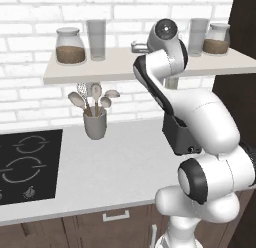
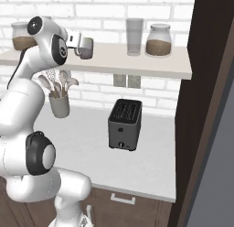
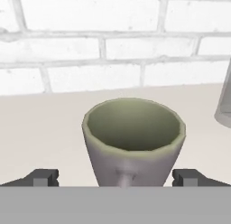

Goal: Gather all objects into one cabinet and sort the glasses and bowls to opposite sides.

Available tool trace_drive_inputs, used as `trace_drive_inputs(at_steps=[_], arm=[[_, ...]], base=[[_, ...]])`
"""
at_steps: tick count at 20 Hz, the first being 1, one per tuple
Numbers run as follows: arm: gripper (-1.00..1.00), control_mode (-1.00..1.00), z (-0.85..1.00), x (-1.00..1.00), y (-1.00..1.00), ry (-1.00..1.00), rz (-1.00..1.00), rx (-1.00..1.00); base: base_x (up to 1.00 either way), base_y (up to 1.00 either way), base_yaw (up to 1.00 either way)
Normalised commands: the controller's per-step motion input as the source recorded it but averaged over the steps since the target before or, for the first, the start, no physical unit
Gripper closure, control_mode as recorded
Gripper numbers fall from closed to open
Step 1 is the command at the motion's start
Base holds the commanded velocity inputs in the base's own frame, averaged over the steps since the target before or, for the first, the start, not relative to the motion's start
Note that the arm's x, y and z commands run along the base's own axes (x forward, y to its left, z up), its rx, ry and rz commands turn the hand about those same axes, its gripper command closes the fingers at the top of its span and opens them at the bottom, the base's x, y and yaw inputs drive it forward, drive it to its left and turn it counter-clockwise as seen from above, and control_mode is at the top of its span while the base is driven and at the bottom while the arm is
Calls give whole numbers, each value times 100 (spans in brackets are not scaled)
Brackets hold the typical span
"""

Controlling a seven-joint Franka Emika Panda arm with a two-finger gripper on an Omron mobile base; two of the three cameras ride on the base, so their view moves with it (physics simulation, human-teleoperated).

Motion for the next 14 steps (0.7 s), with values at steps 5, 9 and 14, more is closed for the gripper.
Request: trace_drive_inputs(at_steps=[5,9,14], arm=[[100,-100,-4,15,0,0,0,0],[100,-100,-4,23,-8,1,-2,4],[100,-100,-3,20,-15,0,-4,5]], base=[[0,0,0],[0,0,0],[0,0,0]])
